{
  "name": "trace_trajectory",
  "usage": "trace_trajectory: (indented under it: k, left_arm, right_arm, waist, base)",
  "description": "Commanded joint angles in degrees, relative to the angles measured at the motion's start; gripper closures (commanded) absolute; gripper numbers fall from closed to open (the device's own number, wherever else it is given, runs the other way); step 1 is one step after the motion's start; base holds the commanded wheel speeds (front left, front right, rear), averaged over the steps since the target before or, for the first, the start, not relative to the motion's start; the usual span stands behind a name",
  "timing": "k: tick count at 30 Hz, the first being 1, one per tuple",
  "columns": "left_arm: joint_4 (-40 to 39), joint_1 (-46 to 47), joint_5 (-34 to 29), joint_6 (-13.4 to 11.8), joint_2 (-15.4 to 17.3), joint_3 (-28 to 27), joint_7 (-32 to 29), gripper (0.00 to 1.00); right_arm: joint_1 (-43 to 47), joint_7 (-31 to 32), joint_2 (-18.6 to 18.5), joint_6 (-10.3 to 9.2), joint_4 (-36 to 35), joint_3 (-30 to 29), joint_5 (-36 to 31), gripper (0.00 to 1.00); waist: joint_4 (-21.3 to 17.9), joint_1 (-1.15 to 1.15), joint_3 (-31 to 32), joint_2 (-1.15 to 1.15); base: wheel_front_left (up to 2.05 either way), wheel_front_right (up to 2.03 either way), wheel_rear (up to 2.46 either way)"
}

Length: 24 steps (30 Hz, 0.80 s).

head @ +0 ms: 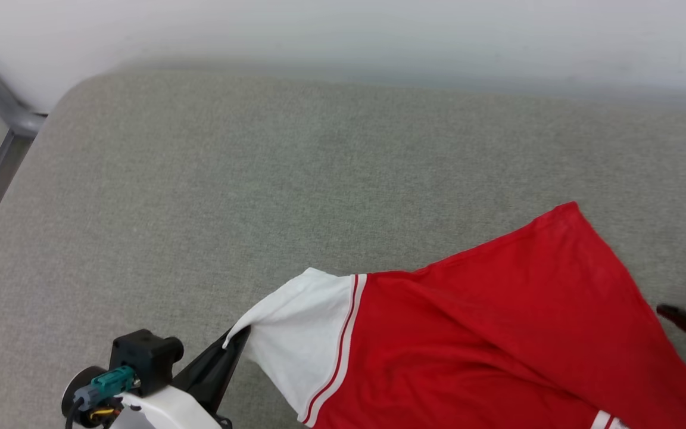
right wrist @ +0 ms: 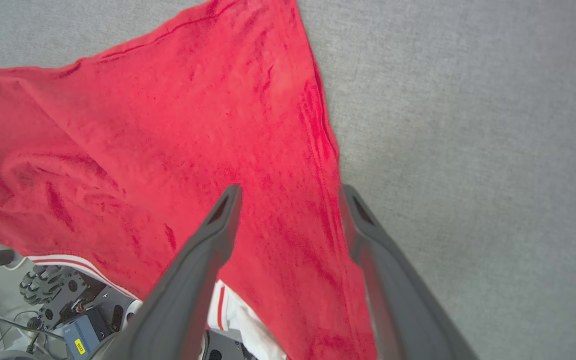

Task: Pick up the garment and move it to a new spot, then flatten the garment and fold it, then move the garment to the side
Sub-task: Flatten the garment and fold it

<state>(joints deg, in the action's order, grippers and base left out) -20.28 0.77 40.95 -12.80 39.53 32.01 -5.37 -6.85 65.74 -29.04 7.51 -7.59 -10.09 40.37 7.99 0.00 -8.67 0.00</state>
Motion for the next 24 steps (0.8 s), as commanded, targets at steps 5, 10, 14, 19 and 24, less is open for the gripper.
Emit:
trace_trajectory:
  k: [5, 10, 14, 19, 24]
  left_arm:
    - [-1.41, 2.76, -0.66, 0.79, -0.43, 0.23, -0.26, 1.00]
    - [-1.50, 4.82, -1.10, 1.86, -1.30, 1.00, -0.31, 1.00]
    - [-0.86, 6.13, -1.58, 2.63, -2.28, 1.82, 0.08, 1.00]
    - [0.28, 7.80, -2.00, 3.45, -3.75, 2.54, 0.79, 1.00]
    - [1.45, 8.86, -2.01, 4.09, -4.95, 3.09, 1.69, 1.00]
  right_arm:
    - [-8.71, 2.26, 0.54, -0.05, 0.21, 3.00, -3.45, 0.00]
    - [-16.13, 2.63, -0.11, -0.05, 4.99, 5.00, -6.37, 0.00]
    - [-20.47, 2.38, -0.30, -0.05, 9.89, 5.56, -8.32, 0.00]
    - [-23.84, 2.08, -0.52, -0.05, 14.28, 5.63, -9.89, 0.00]
    - [-24.20, 2.53, -1.18, -0.05, 17.09, 6.70, -10.99, 0.00]
  waist:
    - [3.40, 0.00, -4.84, 0.00]
    - [6.35, 0.00, -9.18, 0.00]
    - [8.44, 0.00, -11.69, 0.00]
    - [10.49, 0.00, -14.01, 0.00]
    - [11.82, 0.00, -15.23, 0.00]
  base:
    - [0.00, 0.00, 0.00]
    - [0.00, 0.00, 0.00]
    - [0.00, 0.00, 0.00]
    - [0.00, 0.00, 0.00]
    - [0.00, 0.00, 0.00]
